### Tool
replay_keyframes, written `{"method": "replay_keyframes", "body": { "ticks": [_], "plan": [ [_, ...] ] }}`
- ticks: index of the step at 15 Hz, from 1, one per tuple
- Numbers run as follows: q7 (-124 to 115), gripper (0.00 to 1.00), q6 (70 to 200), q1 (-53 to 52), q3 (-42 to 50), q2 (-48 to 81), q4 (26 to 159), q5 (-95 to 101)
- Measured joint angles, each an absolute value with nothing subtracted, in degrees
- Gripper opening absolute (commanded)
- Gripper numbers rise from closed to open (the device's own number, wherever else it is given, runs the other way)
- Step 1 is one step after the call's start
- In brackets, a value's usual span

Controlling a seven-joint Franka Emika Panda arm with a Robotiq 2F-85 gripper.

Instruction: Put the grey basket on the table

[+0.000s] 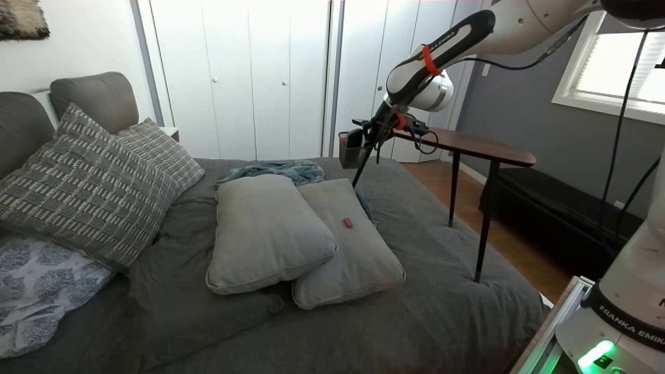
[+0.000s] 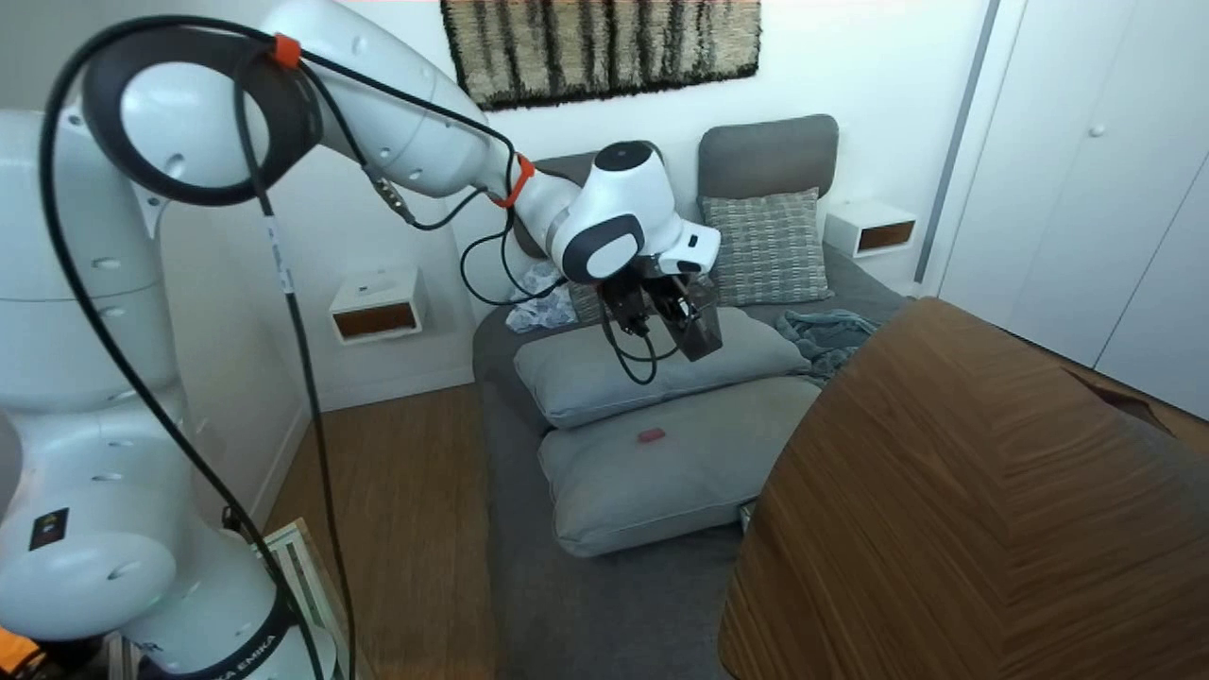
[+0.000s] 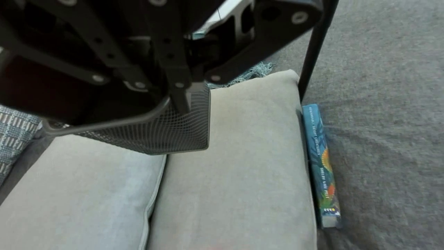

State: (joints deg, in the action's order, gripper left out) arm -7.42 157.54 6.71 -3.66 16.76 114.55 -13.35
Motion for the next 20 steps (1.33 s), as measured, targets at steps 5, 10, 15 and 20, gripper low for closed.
{"method": "replay_keyframes", "body": {
  "ticks": [5,10,15,20],
  "plan": [
    [-6.9,0.02,157.3,6.6,-3.4,12.9,119.1,-13.3],
    [-6.7,0.02,150.9,6.3,-1.3,12.4,118.9,-13.1],
    [-4.9,0.02,130.8,6.7,2.9,4.2,117.7,-10.4],
    [-4.7,0.02,119.8,7.2,6.7,-4.8,116.4,-8.7]
  ]
}}
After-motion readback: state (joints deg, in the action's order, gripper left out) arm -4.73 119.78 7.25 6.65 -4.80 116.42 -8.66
